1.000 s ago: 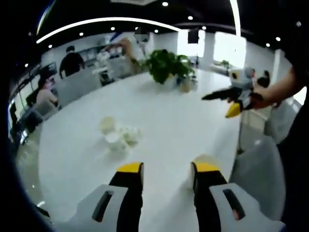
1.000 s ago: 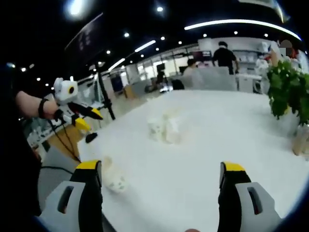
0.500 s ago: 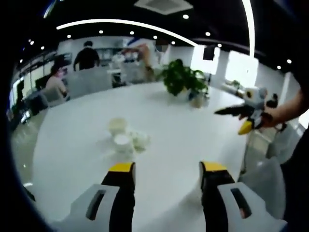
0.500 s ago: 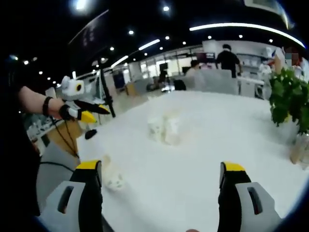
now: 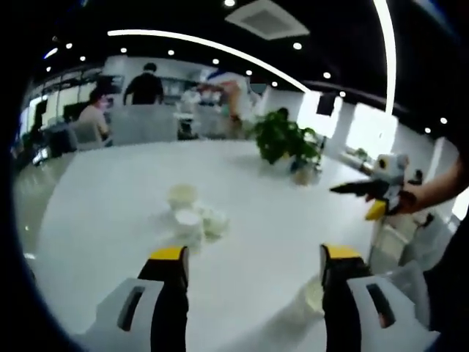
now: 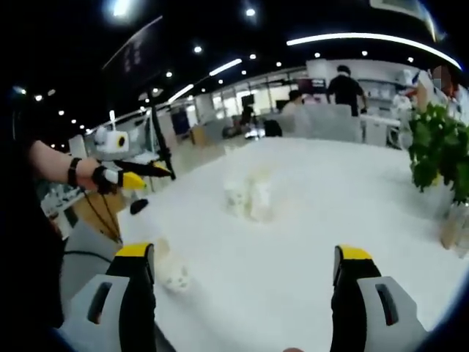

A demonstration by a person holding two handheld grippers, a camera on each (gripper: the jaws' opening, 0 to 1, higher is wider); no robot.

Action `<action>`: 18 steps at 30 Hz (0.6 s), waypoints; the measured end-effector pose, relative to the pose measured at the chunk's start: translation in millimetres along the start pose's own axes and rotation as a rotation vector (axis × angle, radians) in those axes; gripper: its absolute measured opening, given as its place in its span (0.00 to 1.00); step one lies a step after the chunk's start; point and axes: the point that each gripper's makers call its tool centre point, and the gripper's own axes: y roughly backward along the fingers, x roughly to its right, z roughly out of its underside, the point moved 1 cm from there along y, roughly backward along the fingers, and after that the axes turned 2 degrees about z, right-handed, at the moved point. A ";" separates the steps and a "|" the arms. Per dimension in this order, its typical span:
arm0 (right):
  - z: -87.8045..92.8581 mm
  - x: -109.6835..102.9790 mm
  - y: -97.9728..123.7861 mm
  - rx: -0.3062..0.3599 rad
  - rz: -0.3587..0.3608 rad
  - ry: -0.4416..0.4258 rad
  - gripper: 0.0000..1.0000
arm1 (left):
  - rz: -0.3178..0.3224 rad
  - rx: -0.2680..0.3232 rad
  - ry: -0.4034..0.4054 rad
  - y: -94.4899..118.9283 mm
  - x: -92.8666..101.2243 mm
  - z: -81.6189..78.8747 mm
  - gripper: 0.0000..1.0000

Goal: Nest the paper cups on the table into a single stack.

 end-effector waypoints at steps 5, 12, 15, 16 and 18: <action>-0.2 -2.5 0.5 0.002 0.003 -0.004 1.00 | 0.000 0.024 0.020 -0.5 -4.1 0.2 0.81; -0.6 -3.3 1.8 -0.002 0.011 -0.002 1.00 | -0.005 0.059 0.037 -3.4 -7.8 -2.2 0.99; -1.4 -2.8 2.2 -0.002 0.015 -0.001 1.00 | -0.002 0.055 0.031 -5.7 -9.3 -1.3 0.99; -1.0 -2.5 2.4 -0.003 0.015 -0.001 1.00 | -0.002 0.055 0.030 -5.9 -9.5 -1.3 0.99; -0.6 -2.6 2.7 -0.006 0.017 -0.002 1.00 | -0.004 0.053 0.026 -7.3 -11.4 -1.2 0.99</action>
